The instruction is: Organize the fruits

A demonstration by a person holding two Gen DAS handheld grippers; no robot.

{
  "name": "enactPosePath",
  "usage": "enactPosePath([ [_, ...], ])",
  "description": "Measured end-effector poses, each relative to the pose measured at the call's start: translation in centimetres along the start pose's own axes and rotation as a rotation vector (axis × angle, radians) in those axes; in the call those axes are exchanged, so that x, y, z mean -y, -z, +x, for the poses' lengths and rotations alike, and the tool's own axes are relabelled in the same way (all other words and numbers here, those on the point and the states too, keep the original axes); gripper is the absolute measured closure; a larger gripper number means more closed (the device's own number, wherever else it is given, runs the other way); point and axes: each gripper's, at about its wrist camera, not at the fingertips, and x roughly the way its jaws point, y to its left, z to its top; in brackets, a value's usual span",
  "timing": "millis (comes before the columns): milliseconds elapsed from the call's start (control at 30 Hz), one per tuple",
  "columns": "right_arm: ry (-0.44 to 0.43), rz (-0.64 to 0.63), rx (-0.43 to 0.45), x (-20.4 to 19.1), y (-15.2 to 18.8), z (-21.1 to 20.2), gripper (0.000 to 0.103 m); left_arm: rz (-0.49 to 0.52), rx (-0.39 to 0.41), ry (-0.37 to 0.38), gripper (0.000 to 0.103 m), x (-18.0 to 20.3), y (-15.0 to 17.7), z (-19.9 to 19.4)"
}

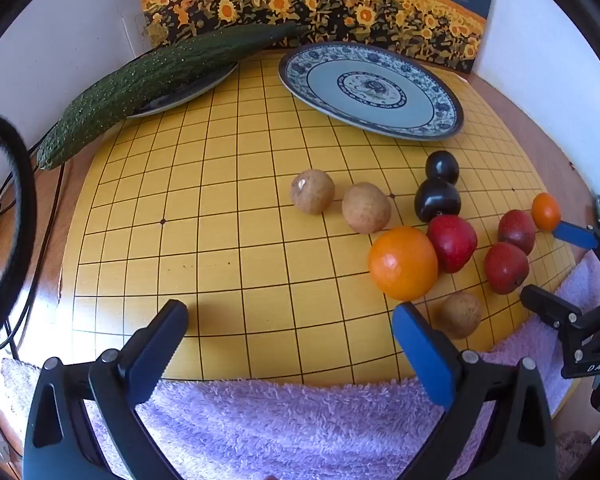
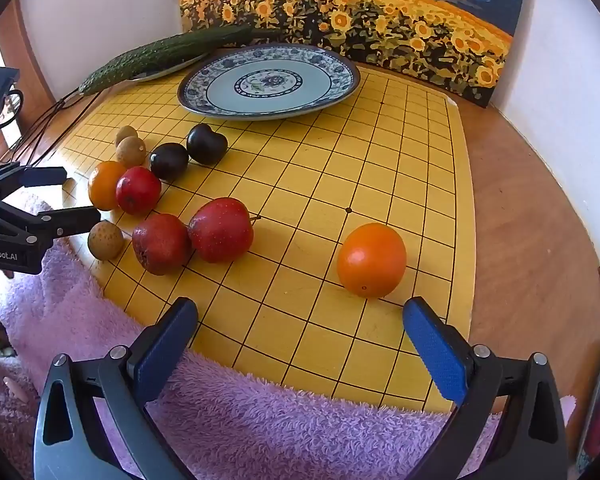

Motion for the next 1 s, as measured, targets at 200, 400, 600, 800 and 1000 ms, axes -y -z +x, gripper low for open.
enactPosePath([
  [200, -0.002, -0.003, -0.009, -0.01, -0.07, 0.10, 0.000, 0.000, 0.001, 0.000, 0.000, 0.00, -0.01, -0.01],
  [400, 0.006, -0.001, -0.031, 0.06, -0.81, 0.49, 0.000, 0.002, 0.005, 0.000, 0.000, 0.10, 0.14, 0.22],
  [600, 0.008, 0.001, -0.026, -0.01, -0.05, 0.14, 0.000, 0.002, 0.006, 0.000, 0.000, 0.11, 0.16, 0.21],
  [800, 0.009, 0.002, -0.027, -0.03, -0.02, 0.04, 0.000, 0.003, 0.007, -0.001, 0.000, 0.12, 0.17, 0.23],
  [1000, 0.009, 0.002, -0.026, -0.02, 0.02, 0.05, 0.000, 0.002, 0.007, -0.001, 0.000, 0.12, 0.15, 0.20],
])
